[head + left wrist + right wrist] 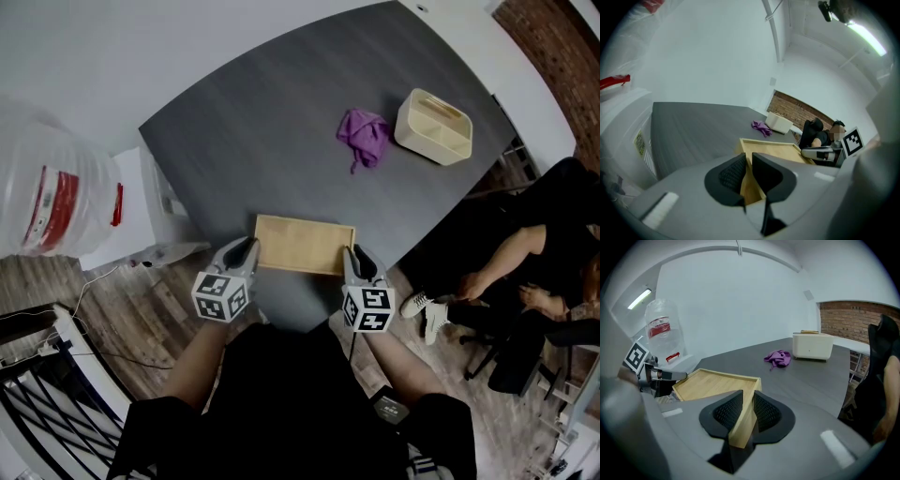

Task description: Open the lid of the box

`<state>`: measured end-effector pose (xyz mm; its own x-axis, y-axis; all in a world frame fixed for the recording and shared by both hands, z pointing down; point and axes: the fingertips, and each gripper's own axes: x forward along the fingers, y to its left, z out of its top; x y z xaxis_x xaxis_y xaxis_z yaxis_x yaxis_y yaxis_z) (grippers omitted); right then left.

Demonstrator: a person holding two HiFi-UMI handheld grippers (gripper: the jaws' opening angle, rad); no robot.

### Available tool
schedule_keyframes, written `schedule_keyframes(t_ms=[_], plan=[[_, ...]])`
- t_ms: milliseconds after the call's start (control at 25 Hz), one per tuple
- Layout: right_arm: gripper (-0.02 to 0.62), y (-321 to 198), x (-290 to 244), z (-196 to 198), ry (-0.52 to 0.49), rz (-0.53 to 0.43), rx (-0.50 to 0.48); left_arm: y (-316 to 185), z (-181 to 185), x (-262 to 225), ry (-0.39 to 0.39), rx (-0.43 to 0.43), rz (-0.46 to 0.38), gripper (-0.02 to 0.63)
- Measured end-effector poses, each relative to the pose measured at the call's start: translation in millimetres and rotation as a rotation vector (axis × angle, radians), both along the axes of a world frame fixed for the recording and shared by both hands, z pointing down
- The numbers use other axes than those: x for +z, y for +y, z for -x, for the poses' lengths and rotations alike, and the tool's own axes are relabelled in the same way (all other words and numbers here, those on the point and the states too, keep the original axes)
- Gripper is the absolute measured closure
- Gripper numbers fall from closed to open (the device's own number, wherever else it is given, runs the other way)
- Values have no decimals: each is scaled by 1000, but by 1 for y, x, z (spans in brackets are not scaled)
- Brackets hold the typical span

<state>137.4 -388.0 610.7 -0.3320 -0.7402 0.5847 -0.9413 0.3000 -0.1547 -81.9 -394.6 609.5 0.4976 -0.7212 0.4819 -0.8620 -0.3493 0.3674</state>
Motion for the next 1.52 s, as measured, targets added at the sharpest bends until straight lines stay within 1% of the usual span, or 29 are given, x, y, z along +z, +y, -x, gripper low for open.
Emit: schedule_keyframes(t_ms=[240, 1000, 1160, 1320, 1520], plan=[[523, -1, 0, -1, -2, 9, 20, -1, 0, 1, -6, -7, 6, 565], [526, 0, 1, -9, 6, 13, 29, -1, 0, 1, -34, -15, 16, 568], [529, -1, 1, -11, -2, 20, 49, -2, 0, 1, -57, -11, 16, 568], [535, 0, 2, -26, 8, 22, 89, -2, 0, 2, -53, -19, 25, 569], [538, 0, 2, -37, 15, 19, 112, -3, 2, 2, -50, -31, 27, 571]])
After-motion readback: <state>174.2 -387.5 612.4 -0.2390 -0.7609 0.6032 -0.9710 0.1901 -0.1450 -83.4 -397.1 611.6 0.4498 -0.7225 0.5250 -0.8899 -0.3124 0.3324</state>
